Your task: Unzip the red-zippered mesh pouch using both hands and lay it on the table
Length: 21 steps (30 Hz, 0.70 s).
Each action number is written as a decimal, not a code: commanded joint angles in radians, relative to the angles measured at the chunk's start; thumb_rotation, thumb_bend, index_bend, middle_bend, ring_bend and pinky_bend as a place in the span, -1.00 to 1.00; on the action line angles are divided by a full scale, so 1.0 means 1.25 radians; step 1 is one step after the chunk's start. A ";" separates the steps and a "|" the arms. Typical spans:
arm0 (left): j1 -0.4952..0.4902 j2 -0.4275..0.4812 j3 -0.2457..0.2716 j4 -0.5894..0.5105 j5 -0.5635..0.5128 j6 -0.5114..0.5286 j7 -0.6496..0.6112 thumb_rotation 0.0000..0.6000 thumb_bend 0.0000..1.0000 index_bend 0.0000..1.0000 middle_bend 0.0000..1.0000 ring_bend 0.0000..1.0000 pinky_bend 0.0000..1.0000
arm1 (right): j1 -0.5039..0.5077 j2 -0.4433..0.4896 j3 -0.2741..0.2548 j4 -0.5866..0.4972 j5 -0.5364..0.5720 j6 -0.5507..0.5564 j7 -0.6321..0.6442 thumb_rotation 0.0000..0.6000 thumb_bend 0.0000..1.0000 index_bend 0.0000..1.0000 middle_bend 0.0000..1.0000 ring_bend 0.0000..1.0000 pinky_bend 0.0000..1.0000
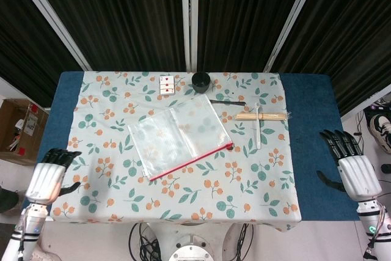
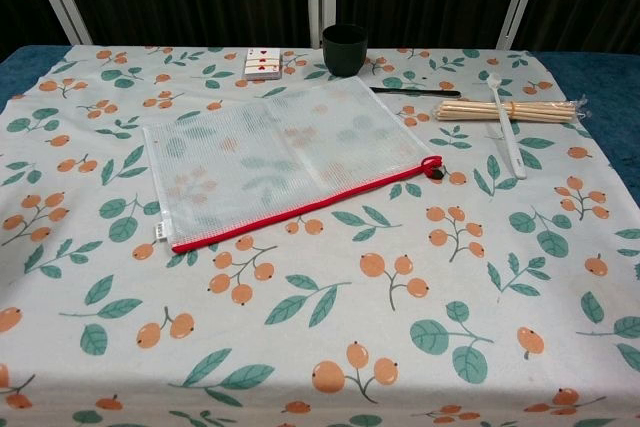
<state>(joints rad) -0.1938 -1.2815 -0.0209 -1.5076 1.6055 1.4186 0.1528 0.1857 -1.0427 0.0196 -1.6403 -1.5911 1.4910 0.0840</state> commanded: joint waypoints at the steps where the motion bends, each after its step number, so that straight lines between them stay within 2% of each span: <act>1: -0.086 -0.048 0.003 0.033 0.067 -0.085 0.006 1.00 -0.87 -0.47 -0.38 -0.56 -0.61 | 0.001 0.003 0.004 -0.007 -0.005 0.002 -0.006 1.00 -0.69 -0.98 -0.84 -1.00 -1.00; 8: -0.197 -0.184 0.021 0.143 0.119 -0.210 -0.010 1.00 -0.86 -0.45 -0.41 -0.56 -0.60 | -0.003 -0.001 0.007 -0.016 -0.011 0.002 -0.017 1.00 -0.69 -0.98 -0.83 -1.00 -1.00; 15: -0.229 -0.299 0.010 0.263 0.123 -0.196 -0.018 1.00 -0.86 -0.45 -0.51 -0.62 -0.61 | -0.007 -0.005 0.011 -0.021 -0.011 0.002 -0.027 1.00 -0.69 -0.98 -0.83 -1.00 -1.00; 21: -0.252 -0.343 -0.001 0.302 0.109 -0.191 -0.035 1.00 -0.86 -0.43 -0.51 -0.63 -0.61 | -0.009 -0.010 0.014 -0.019 -0.010 0.000 -0.025 1.00 -0.69 -0.98 -0.83 -1.00 -1.00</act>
<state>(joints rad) -0.5048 -1.7073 -0.0201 -1.1331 1.7447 1.1792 0.1119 0.1749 -1.0546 0.0370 -1.6638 -1.6033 1.4917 0.0522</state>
